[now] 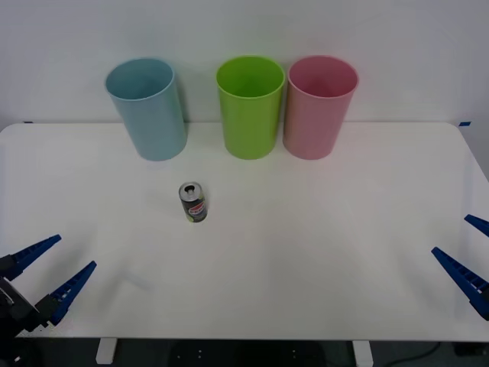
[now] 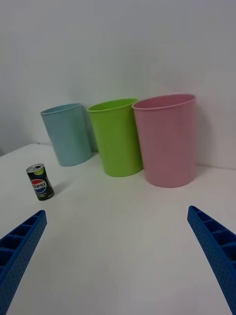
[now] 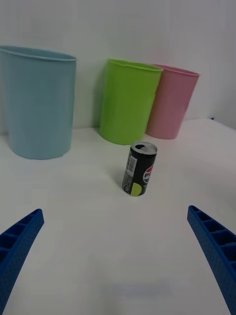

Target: Grasp the object on the table and drop it into the matching bin: aluminum can to the light blue bin, PET bottle to the pink bin.

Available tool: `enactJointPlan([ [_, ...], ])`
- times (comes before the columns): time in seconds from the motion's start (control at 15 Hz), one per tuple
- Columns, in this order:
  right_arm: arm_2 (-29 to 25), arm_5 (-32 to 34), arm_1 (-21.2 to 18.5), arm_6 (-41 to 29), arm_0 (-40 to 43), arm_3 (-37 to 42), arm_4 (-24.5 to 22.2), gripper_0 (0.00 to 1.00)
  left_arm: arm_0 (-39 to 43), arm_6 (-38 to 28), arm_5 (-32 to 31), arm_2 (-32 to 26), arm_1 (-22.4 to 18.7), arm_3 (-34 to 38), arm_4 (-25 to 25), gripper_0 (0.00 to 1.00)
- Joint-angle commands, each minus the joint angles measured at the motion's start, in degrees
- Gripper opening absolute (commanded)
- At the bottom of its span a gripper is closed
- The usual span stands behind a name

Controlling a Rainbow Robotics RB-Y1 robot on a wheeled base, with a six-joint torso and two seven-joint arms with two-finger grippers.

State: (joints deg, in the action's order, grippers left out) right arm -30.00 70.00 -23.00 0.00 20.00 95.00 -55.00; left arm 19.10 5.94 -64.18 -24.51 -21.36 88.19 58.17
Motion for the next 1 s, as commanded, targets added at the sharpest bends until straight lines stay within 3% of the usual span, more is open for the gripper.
enactJointPlan([
  [0.07, 0.0, 0.0, 0.0, 0.0, 0.0, 0.0, 0.0, 1.0, -4.2, 2.3, -0.1, 1.8, 0.0, -5.5, 0.5, 1.0],
  [0.67, 0.0, 0.0, 0.0, 0.0, 0.0, 0.0, 0.0, 1.0, -15.7, 6.0, -0.1, 6.0, 0.5, -17.5, 3.7, 1.0],
  [1.0, 0.0, 0.0, 0.0, 0.0, 0.0, 0.0, 0.0, 1.0, -19.9, 7.5, 1.5, 4.6, 6.3, -18.8, 10.5, 1.0],
])
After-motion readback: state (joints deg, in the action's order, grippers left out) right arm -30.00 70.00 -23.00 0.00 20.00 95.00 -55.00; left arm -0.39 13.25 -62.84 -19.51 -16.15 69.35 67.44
